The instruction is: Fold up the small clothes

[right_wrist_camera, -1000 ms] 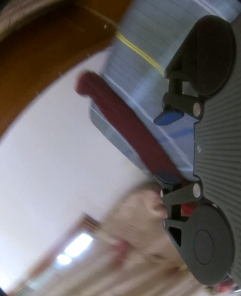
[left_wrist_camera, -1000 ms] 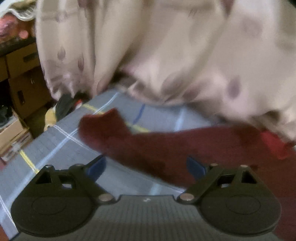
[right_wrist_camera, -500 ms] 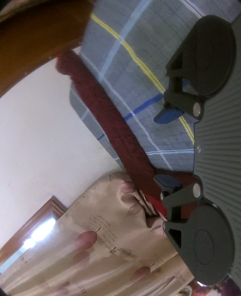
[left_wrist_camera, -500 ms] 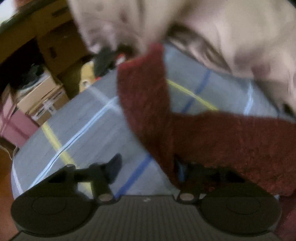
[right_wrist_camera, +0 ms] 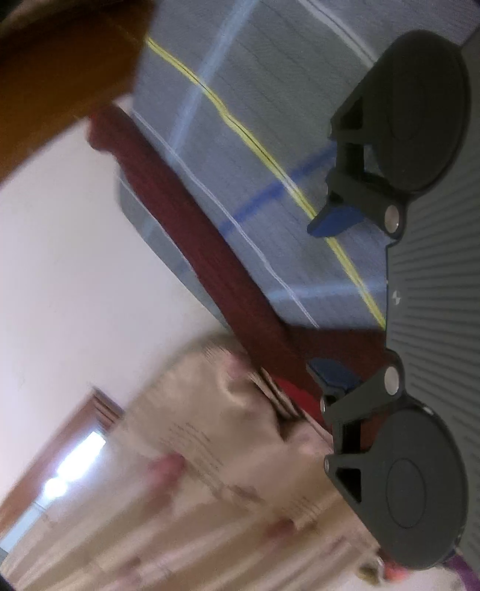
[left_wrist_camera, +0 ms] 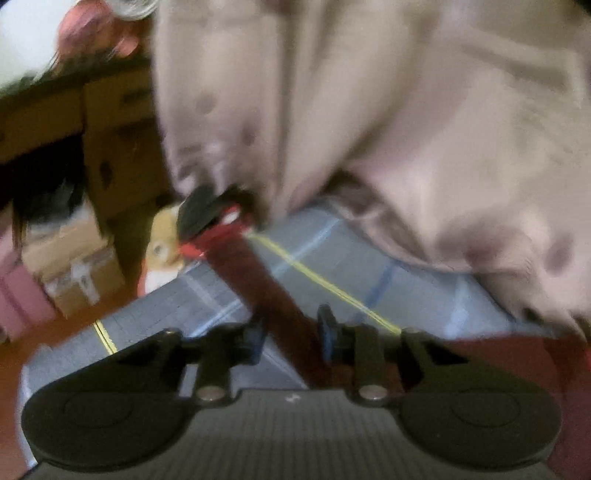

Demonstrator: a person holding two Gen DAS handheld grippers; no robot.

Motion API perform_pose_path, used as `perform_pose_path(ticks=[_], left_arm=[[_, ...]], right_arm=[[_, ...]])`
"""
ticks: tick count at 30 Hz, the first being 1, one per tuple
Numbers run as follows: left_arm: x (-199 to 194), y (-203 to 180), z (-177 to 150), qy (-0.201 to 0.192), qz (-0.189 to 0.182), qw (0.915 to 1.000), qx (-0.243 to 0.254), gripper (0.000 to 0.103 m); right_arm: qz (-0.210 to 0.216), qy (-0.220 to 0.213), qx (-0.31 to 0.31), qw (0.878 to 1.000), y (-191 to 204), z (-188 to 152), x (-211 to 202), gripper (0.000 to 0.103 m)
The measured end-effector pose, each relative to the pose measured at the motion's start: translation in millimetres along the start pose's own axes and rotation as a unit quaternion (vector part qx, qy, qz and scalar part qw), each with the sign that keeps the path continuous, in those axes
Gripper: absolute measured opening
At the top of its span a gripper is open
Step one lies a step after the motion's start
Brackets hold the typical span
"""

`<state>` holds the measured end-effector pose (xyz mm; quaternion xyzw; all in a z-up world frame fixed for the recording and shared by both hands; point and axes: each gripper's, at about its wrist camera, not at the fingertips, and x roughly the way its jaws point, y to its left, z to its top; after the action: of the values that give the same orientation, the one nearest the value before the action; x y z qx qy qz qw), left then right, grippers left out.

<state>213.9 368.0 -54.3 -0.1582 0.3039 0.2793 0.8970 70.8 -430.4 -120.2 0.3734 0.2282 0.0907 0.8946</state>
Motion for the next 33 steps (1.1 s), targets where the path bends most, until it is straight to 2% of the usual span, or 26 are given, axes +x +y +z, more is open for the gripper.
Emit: perform_pose_path(ticks=[1,2,3,4,5,6,7,11,13,15,16,17,18,19,20,21,22,23,24,26,29,33], left_arm=[[-12,-7,-7,0.005,-0.015,0.9997,0.018,0.041],[-25,-15,-17,0.004,-0.032,0.9990,0.033,0.061],[-42,-23,-32,0.003,-0.051,0.9975,0.049,0.086],[-57,-30,-49,0.010,-0.070,0.9955,0.064,0.093],[-69,-37,-65,0.019,-0.097,0.9920,0.078,0.095],[-84,-46,-87,0.035,-0.139,0.9847,0.099,0.095],[-92,-54,-105,0.052,-0.163,0.9783,0.117,0.095],[-113,-79,-176,0.118,-0.210,0.9537,0.181,0.095],[-117,-85,-205,0.153,-0.236,0.9390,0.197,0.095],[-122,-88,-223,0.167,-0.263,0.9265,0.211,0.097],[-128,-91,-232,0.151,-0.262,0.9267,0.223,0.097],[-131,-93,-236,0.145,-0.263,0.9246,0.235,0.096],[-134,-94,-239,0.144,-0.275,0.9199,0.240,0.096],[-135,-93,-239,0.145,-0.299,0.9136,0.235,0.096],[-135,-93,-241,0.141,-0.307,0.9109,0.237,0.095],[-136,-95,-242,0.132,-0.299,0.9106,0.253,0.084],[-140,-99,-244,0.122,-0.290,0.9097,0.271,0.073],[-142,-102,-242,0.119,-0.291,0.9087,0.275,0.041],[-142,-100,-237,0.128,-0.299,0.9077,0.265,0.023],[-136,-95,-227,0.136,-0.310,0.9098,0.240,0.015],[-143,-89,-211,0.129,-0.314,0.9143,0.221,0.013],[-176,-81,-184,0.083,-0.317,0.9195,0.218,0.012]], right_arm=[[0.016,0.016,0.005,1.000,4,-2,-2,0.082],[0.026,0.031,0.004,0.999,9,-4,-4,0.085],[0.034,0.050,-0.004,0.998,14,-7,-5,0.085],[0.042,0.071,-0.019,0.996,23,-11,-6,0.085],[0.049,0.087,-0.035,0.994,31,-15,-8,0.088],[0.052,0.103,-0.050,0.992,37,-20,-9,0.093],[0.050,0.120,-0.068,0.989,45,-26,-10,0.093],[0.010,0.149,-0.134,0.980,60,-45,-12,0.092],[-0.001,0.161,-0.125,0.979,55,-50,-9,0.090],[0.017,0.189,-0.099,0.977,52,-56,-5,0.085],[0.021,0.192,-0.112,0.975,57,-60,-3,0.083],[0.025,0.196,-0.124,0.972,61,-63,0,0.074],[0.035,0.206,-0.129,0.969,65,-66,3,0.054],[0.040,0.216,-0.125,0.968,66,-68,7,0.044],[0.038,0.223,-0.120,0.967,67,-71,12,0.029],[0.030,0.226,-0.116,0.967,65,-73,16,0.019],[0.029,0.226,-0.109,0.968,63,-74,18,0.017],[0.031,0.224,-0.093,0.970,60,-74,19,0.016],[0.034,0.224,-0.080,0.971,60,-73,19,0.016],[0.044,0.220,-0.070,0.972,60,-73,15,0.015],[0.063,0.212,-0.033,0.975,58,-69,6,0.014],[0.095,0.193,0.008,0.977,64,-63,-9,0.013]])
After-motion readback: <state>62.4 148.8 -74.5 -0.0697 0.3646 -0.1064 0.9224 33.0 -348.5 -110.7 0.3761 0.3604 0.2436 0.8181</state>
